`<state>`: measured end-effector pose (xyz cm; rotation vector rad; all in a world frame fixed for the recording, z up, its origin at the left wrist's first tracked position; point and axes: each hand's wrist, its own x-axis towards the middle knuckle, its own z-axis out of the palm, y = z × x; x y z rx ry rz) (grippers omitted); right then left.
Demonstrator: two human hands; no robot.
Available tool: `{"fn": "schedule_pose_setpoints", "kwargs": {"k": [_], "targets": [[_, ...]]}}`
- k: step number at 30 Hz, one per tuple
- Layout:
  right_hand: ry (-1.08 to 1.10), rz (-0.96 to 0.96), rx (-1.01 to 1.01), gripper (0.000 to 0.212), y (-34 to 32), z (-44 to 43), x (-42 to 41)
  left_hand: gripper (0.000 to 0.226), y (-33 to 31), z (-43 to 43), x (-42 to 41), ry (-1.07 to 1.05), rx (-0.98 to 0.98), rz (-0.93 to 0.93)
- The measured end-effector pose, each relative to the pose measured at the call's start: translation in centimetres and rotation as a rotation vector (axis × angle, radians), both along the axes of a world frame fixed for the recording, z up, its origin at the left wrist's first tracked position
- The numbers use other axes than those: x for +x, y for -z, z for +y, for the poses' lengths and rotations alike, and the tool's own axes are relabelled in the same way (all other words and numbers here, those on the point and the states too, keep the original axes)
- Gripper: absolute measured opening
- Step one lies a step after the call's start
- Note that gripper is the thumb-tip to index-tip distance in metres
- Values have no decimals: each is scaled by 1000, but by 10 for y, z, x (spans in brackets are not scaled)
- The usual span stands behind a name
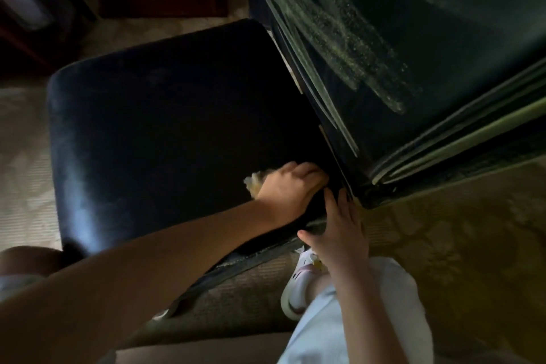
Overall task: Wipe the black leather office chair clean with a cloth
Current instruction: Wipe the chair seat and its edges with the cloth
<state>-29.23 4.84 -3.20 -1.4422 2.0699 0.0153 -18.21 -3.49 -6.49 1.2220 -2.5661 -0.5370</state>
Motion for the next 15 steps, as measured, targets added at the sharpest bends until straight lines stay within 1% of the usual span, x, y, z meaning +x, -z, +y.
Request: {"fn": "schedule_pose_setpoints", "kwargs": {"k": [3, 5, 7, 8, 10, 12, 13, 15], "targets": [[19, -40, -62, 99, 4, 8, -6, 38, 5, 39, 11, 32, -37, 31], [29, -38, -66, 100, 5, 13, -13, 35, 5, 45, 17, 60, -69, 64], [43, -36, -60, 97, 7, 18, -22, 29, 1, 36, 27, 13, -84, 120], [45, -45, -60, 95, 8, 20, -26, 28, 0, 28, 34, -71, -103, 151], [29, -71, -83, 91, 11, 23, -30, 28, -3, 10, 52, -332, -142, 173], [26, -80, -119, 86, 13, 23, -30, 30, -5, -1, 65, -584, -86, 127], [40, -84, -133, 84, 13, 23, -29, 33, -4, -2, 67, -666, -34, 95], [48, -87, -149, 82, 12, 21, -27, 35, -4, 1, 60, -738, 13, 69]]}}
